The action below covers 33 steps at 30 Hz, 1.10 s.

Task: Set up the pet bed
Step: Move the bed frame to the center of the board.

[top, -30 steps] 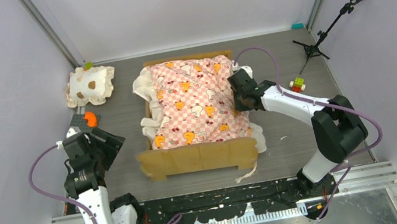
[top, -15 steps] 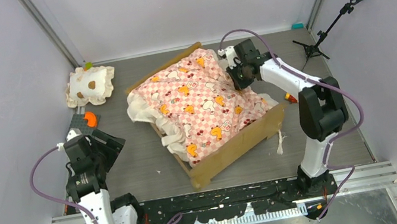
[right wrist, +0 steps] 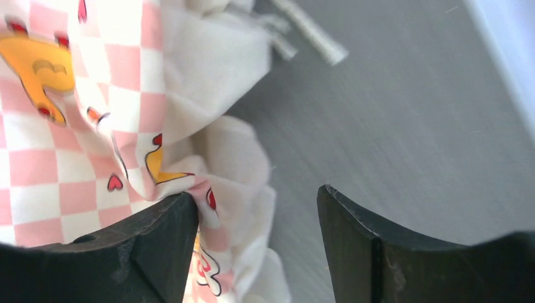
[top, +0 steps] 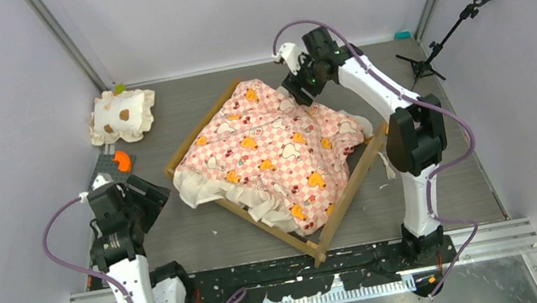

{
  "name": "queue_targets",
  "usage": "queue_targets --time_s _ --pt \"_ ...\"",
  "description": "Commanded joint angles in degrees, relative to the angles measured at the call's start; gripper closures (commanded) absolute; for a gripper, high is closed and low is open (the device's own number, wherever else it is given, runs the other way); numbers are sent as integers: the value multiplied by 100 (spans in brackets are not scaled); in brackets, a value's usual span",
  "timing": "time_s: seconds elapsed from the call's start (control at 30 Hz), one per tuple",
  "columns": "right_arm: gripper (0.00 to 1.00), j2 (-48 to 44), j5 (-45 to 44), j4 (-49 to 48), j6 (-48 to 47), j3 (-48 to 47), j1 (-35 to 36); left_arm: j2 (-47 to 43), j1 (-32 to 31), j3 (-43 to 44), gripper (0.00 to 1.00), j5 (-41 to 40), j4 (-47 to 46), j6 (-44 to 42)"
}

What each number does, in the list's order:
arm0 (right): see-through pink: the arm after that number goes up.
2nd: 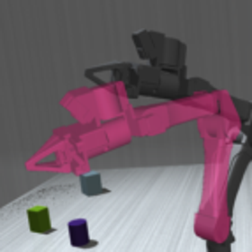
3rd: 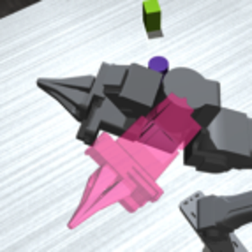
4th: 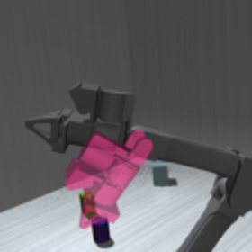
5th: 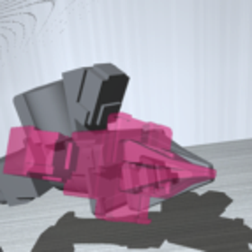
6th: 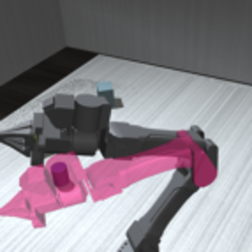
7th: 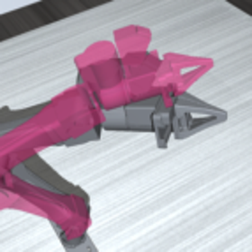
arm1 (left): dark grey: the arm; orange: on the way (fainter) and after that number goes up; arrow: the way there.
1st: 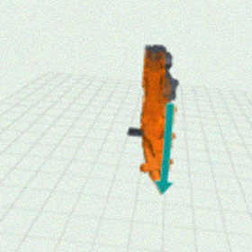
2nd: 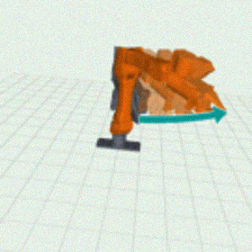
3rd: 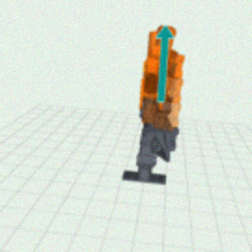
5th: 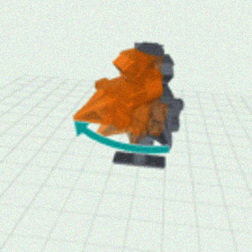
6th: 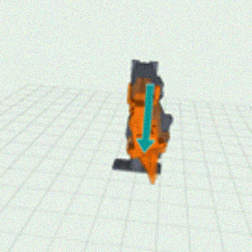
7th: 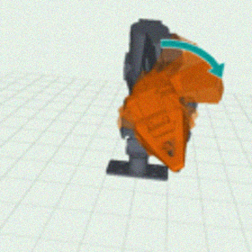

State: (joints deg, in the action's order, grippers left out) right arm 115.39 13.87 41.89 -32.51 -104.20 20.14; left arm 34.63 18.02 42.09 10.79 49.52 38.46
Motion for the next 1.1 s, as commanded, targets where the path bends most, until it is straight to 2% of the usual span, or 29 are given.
queue_targets --time_s 0.0,0.17,0.3,0.4,0.57,0.67,0.73,0.87,1.07 --pt "27 -234 -564 -537 542 -919 -2 -9 5 7 32 152 -296 -111" --pt "26 -591 -2318 -880 2715 -1455 -16 -68 2 22 32 98 -252 -56" --pt "24 -1057 -3277 92 4011 -1683 -27 -50 0 -8 31 103 -245 10" --pt "23 -1579 -3398 844 4655 -1448 -28 -30 -6 -34 31 170 -275 39" --pt "17 -3098 -4050 1196 6793 7 -26 -48 -26 -124 31 120 -363 209" --pt "16 -3872 -4595 1675 7912 563 43 38 -30 -73 31 125 -337 186" --pt "15 -4208 -5076 2214 8351 562 148 98 -36 -30 30 133 -285 143" --pt "15 -4543 -5370 3482 9141 446 379 129 -36 1 30 211 -236 136" --pt "15 -5242 -5075 3654 10061 1615 951 -48 -42 -38 30 264 -195 179"
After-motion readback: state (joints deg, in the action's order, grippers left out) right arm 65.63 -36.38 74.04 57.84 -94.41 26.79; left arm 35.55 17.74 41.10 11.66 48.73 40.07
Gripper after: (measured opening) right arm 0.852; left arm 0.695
